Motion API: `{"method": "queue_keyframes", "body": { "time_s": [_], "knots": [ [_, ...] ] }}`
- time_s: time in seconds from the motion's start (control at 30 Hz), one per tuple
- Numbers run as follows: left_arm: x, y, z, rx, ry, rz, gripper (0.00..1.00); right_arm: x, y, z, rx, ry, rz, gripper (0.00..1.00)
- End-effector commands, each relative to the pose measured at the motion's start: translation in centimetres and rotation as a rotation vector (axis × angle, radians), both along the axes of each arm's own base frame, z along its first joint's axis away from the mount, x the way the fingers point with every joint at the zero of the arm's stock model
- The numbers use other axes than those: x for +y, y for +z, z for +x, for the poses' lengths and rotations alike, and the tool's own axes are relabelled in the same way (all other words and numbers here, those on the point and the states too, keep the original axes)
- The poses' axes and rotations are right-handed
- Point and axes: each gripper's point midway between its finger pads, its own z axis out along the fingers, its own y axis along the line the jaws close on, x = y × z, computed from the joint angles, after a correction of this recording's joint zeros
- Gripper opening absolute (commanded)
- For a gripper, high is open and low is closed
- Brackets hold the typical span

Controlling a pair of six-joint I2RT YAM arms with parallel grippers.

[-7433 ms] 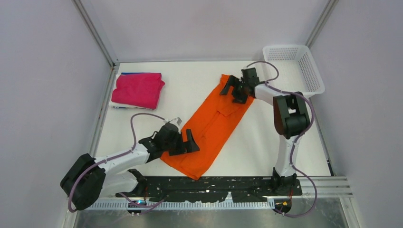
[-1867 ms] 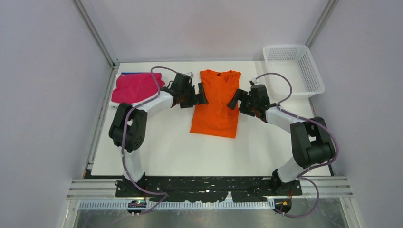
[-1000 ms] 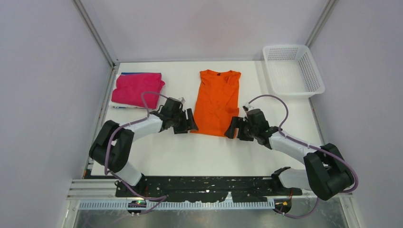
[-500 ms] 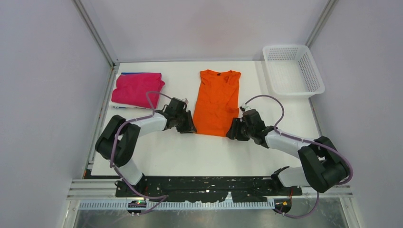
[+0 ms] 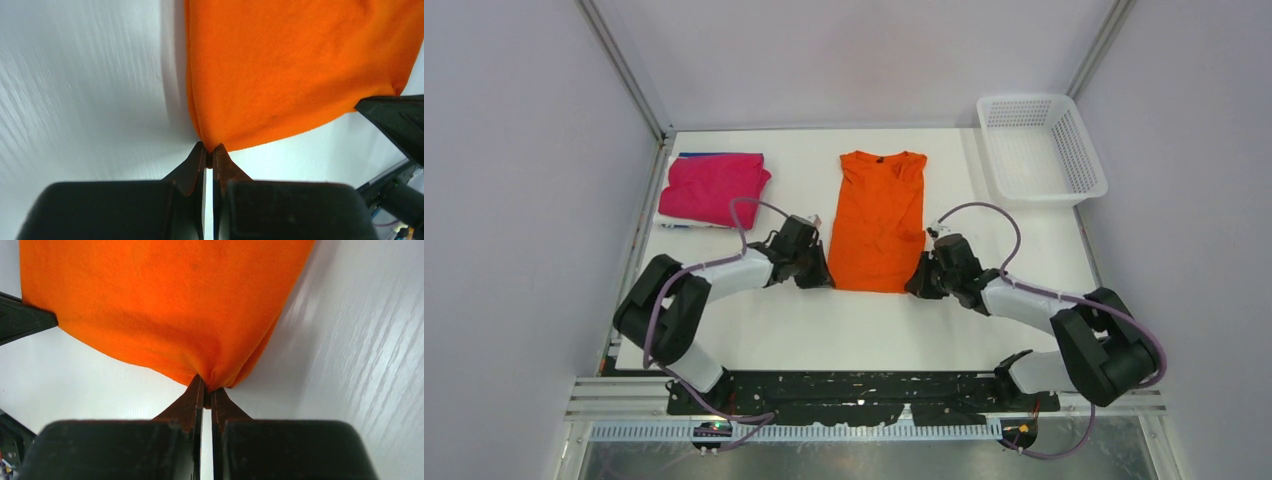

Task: Fold and stack the t-shirts
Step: Grab one side of the 2/3 rectangular tshirt with both arms, then fold the long partially folded tshirt into a neat square

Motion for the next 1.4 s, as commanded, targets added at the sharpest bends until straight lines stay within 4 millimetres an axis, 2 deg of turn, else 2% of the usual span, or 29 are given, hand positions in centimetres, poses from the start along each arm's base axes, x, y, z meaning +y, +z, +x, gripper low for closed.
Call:
{"method": "queue_keyframes", "body": {
  "time_s": [0.0, 0.1, 0.23, 0.33, 0.5, 0.6, 0.73, 0.93, 1.03, 1.07, 1.1, 1.2, 1.37],
  "knots": [
    [0.3, 1.8, -2.7, -0.062, -0.033, -0.017, 0.0, -0.7, 1.1, -3.6, 0.016, 0.066, 0.0, 0.05],
    [0.6, 3.2, -5.4, -0.068, -0.058, -0.081, 0.0, -0.8, 1.9, -6.3, 0.046, 0.104, 0.03, 0.05],
    [1.9, 4.4, -9.0, -0.097, -0.07, -0.074, 0.0, -0.7, 4.3, -9.5, 0.047, 0.165, 0.082, 0.05],
    [2.5, 6.0, -11.4, -0.116, -0.087, -0.078, 0.0, 0.7, 7.2, -11.8, 0.024, 0.264, 0.196, 0.05],
    [3.4, 9.3, -13.6, -0.198, -0.085, -0.159, 0.0, 2.0, 12.0, -13.2, -0.078, 0.358, 0.334, 0.05],
    [4.1, 11.4, -12.9, -0.316, -0.056, -0.2, 0.0, 2.3, 14.6, -12.6, -0.178, 0.357, 0.381, 0.05],
    [5.0, 14.0, -11.1, -0.42, 0.019, -0.191, 0.0, 2.3, 15.9, -10.9, -0.229, 0.324, 0.351, 0.05],
    [6.2, 16.6, -7.6, -0.5, 0.139, -0.11, 0.0, 3.2, 16.9, -6.6, -0.264, 0.271, 0.336, 0.05],
    [6.8, 17.3, -5.9, -0.509, 0.188, -0.09, 0.0, 4.1, 17.7, -4.5, -0.291, 0.271, 0.415, 0.05],
    [6.8, 17.5, -5.2, -0.516, 0.204, -0.094, 0.0, 3.9, 18.0, -3.3, -0.307, 0.247, 0.438, 0.05],
    [6.8, 17.8, -4.6, -0.525, 0.217, -0.102, 0.0, 4.0, 18.1, -3.1, -0.304, 0.256, 0.456, 0.05],
    [6.3, 18.4, -3.0, -0.525, 0.217, -0.145, 0.0, 3.3, 17.9, -0.7, -0.325, 0.215, 0.473, 0.05],
    [5.7, 19.4, -0.1, -0.529, 0.217, -0.164, 0.0, 2.3, 17.2, 2.2, -0.331, 0.167, 0.48, 0.05]
  ]
}}
